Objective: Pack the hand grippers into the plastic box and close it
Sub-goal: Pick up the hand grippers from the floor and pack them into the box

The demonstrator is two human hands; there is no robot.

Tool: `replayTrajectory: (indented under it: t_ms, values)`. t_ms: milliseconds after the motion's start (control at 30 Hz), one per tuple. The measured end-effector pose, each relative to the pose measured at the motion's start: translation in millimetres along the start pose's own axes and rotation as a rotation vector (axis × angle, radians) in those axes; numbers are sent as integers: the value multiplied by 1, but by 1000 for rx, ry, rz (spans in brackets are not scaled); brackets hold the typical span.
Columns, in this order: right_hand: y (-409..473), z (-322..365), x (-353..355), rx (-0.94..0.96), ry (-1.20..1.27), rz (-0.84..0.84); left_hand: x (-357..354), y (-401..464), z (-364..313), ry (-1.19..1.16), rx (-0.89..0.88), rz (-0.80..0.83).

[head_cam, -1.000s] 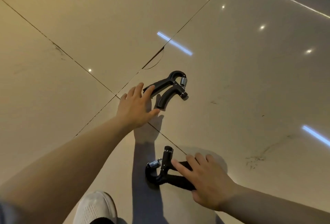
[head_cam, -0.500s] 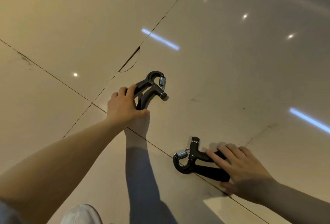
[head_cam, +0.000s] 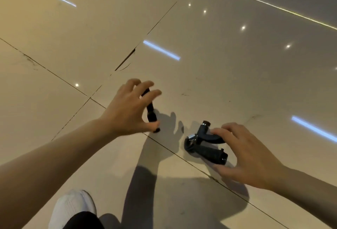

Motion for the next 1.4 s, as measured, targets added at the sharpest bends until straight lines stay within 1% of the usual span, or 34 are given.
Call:
replayTrajectory:
  t_ms: [67, 200, 300, 367, 433, 500, 567, 667, 733, 867, 1000, 1067, 1133, 1267, 1400]
  values:
    - [-12, 11, 7, -68, 79, -79, 0, -19, -25, 9, -88, -10]
    - [-41, 14, 5, -127, 103, -80, -6, -50, -57, 23, -191, -47]
    - [-54, 12, -8, -181, 142, -97, -14, -60, -66, -22, -175, -1]
    - [-58, 12, -15, -197, 70, -117, -17, -62, -71, -42, -151, 23]
    - [-62, 11, -17, -117, -97, -163, -16, -63, -75, -13, -162, 37]
    - [-63, 9, -20, -52, -163, -163, -14, -61, -75, 19, -196, 31]
    - [-62, 5, -22, -42, -142, -160, -13, -60, -72, 32, -216, 20]
    - [-59, 1, -24, -19, -75, -238, -13, -62, -68, 89, -261, -6]
    - [-56, 0, -24, -5, -59, -261, -13, -67, -69, 149, -310, -21]
    - [-53, 1, -27, 77, -114, -225, -13, -80, -72, 265, -401, -20]
    - [-68, 10, -30, 156, -143, -151, -5, -96, -82, 270, -375, -31]
    - [-85, 14, -29, 137, -101, -149, 2, -107, -93, 254, -346, -45]
    - [-103, 18, -25, 72, -43, -198, 14, -118, -109, 242, -321, -79]
    - [-144, 33, -9, 43, -5, -375, 56, -143, -150, 224, -258, -249]
    - [-211, 62, 21, 22, 109, -599, 128, -167, -206, 193, -206, -352]
Point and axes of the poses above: each hand's wrist, its own y-axis towards the middle knuckle, its own x-axis out of the back of the hand, z = x × y, the point moved 1 cm from there along y, towards the middle knuckle, and after that the axes turned 11 degrees about y, right-handed, at the moved point
